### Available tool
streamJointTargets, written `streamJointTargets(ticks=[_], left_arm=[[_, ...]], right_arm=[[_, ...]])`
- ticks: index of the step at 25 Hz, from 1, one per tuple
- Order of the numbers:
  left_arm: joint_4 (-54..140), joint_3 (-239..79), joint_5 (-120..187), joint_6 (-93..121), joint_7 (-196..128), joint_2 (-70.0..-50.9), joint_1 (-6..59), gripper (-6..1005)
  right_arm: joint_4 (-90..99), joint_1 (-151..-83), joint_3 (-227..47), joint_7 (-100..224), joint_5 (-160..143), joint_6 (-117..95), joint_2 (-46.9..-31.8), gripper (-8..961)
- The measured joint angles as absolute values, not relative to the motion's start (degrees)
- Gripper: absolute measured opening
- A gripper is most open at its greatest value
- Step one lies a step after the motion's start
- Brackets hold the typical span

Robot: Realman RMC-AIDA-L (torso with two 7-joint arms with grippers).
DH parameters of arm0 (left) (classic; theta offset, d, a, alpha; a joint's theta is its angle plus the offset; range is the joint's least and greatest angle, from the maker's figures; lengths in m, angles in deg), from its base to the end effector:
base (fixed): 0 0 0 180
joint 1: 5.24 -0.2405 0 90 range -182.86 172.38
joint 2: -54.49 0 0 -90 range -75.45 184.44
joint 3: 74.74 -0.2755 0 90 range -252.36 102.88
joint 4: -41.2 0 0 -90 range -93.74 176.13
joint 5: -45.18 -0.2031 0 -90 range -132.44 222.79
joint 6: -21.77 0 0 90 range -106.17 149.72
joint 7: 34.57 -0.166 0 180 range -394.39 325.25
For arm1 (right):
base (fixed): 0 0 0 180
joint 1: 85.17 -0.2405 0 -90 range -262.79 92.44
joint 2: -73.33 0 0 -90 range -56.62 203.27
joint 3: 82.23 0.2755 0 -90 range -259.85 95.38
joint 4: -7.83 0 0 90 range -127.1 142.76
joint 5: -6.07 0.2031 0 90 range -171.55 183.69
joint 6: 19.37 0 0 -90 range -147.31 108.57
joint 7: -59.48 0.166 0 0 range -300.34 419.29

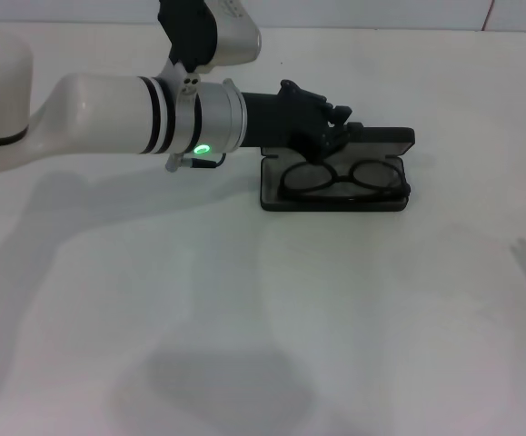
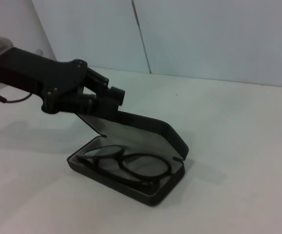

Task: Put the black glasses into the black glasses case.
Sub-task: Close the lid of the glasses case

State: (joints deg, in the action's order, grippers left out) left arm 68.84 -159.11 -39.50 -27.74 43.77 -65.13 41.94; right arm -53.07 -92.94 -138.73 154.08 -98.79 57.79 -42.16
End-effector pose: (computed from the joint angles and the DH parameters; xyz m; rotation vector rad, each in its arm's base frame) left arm -0.1635 0.4209 -0.1247 -2.7279 -0.3430 -0.4161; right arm 0.3392 0.2929 0.0328 -2.4294 0.8451 0.4063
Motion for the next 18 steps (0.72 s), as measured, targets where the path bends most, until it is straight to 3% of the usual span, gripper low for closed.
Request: streamJointTargets(ticks=[18], left_arm=[[68.29,-161.63,-41.16,-27.72,43.93,-65.31,41.53,236]], right_arm=[[-51.49,-94.47,-139.19,152.39,-96.65,58.00,-42.16,178]])
